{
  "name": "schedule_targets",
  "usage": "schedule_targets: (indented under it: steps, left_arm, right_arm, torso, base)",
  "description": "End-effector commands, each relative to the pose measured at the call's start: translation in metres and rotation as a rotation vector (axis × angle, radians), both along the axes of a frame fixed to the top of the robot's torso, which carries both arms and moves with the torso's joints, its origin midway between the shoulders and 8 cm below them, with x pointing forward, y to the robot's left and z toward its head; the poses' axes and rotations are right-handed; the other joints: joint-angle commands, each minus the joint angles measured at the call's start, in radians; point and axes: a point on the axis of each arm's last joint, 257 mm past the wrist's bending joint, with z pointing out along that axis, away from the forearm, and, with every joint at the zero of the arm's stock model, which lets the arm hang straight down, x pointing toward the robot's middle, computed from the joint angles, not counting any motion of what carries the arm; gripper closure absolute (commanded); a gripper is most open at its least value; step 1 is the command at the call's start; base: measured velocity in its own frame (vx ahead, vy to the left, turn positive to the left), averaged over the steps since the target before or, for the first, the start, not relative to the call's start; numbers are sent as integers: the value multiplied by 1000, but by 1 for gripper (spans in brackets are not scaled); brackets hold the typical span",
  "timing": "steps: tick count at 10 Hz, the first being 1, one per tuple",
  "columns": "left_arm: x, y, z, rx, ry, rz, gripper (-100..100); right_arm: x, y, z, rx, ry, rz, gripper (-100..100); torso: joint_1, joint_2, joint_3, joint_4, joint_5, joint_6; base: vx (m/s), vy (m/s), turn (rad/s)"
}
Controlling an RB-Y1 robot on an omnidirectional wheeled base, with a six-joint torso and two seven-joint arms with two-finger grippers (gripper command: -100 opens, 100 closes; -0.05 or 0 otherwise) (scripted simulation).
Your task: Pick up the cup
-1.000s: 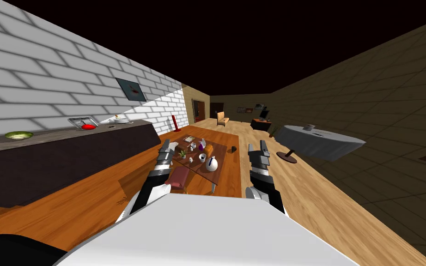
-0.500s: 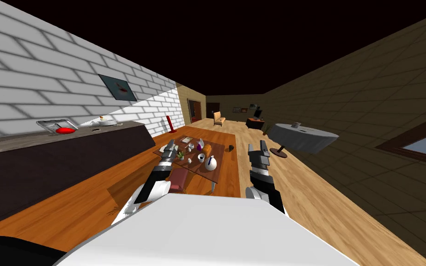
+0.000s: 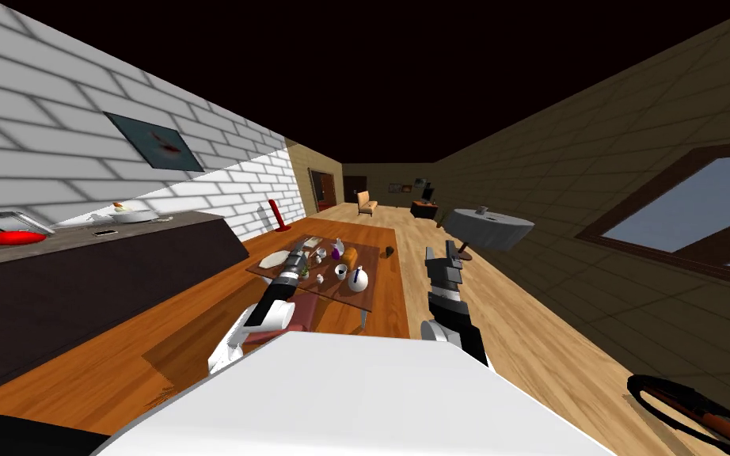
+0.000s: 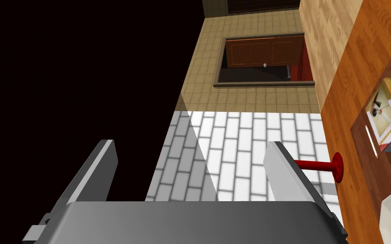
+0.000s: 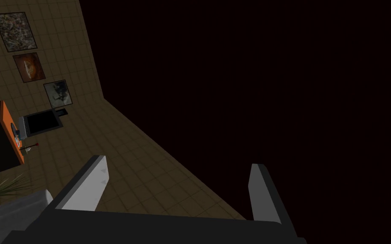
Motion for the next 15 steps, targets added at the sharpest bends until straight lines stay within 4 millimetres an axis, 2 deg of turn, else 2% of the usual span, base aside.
schedule_targets:
  steps: [1, 2, 3, 4, 5, 6, 7, 8, 9, 10, 11, 14, 15]
  left_arm:
    - [9, 4, -13, -14, 40, 2, -100]
    - [19, 9, -26, -29, 82, 3, -100]
    - [19, 10, -28, -29, 86, 4, -100]
    - [30, 15, -39, -45, 128, 7, -100]
    - [30, 17, -44, -46, 137, 10, -100]
    - [40, 24, -60, -64, 188, 18, -100]
    - [49, 28, -62, -76, 204, 19, -100]
    - [49, 33, -79, -83, 245, 31, -100]
    - [58, 40, -87, -99, 276, 39, -100]
    - [57, 43, -97, -104, 303, 47, -100]
    - [65, 50, -107, -122, 337, 59, -100]
    - [70, 64, -135, -151, 419, 90, -100]
    - [77, 71, -143, -174, 450, 105, -100]
  right_arm:
    - [0, 0, 0, 0, 0, 0, 0]
    - [0, 0, 0, 0, 0, 0, 0]
    - [0, 0, 0, 0, 0, 0, 0]
    - [0, 0, 0, 0, 0, 0, 0]
    - [0, 0, 0, 0, 0, 0, 0]
    - [0, 0, 0, 0, 0, 0, 0]
    - [0, 0, 0, 0, 0, 0, 0]
    - [0, 0, 0, 0, 0, 0, 0]
    - [0, 0, 0, 0, 0, 0, 0]
    - [0, 0, 0, 0, 0, 0, 0]
    - [0, 0, 0, 0, 0, 0, 0]
    - [0, 0, 0, 0, 0, 0, 0]
    - [0, 0, 0, 0, 0, 0, 0]
  torso:
    - [0, 0, 0, 0, 0, 0]
    - [0, 0, 0, 0, 0, -1]
    - [0, 0, 0, 0, 0, 0]
    - [-1, 0, 0, 0, 0, -1]
    - [-1, 0, 0, 0, 0, 0]
    - [-1, 0, 0, 0, 0, -1]
    - [-1, 0, 0, 0, 0, 0]
    - [1, 1, 0, 0, 0, 0]
    - [1, 0, 0, 0, 0, -1]
    - [0, 0, 0, 0, 0, -1]
    - [-1, 0, 0, 0, 0, -1]
    - [0, 0, 0, 0, 0, -1]
    - [-1, 0, 0, 0, 0, -1]
  base:
    - [-16, 55, -94]
    - [-18, 51, -167]
    - [-11, 40, -105]
    - [-10, 38, -225]
    - [-12, 41, -122]
    - [-16, 47, -221]
    - [-28, 74, -319]
    - [-22, 71, -149]
    - [-22, 58, -239]
    - [-17, 48, -117]
    - [-10, 49, -263]
    - [-21, 49, -168]
    - [-21, 46, -247]
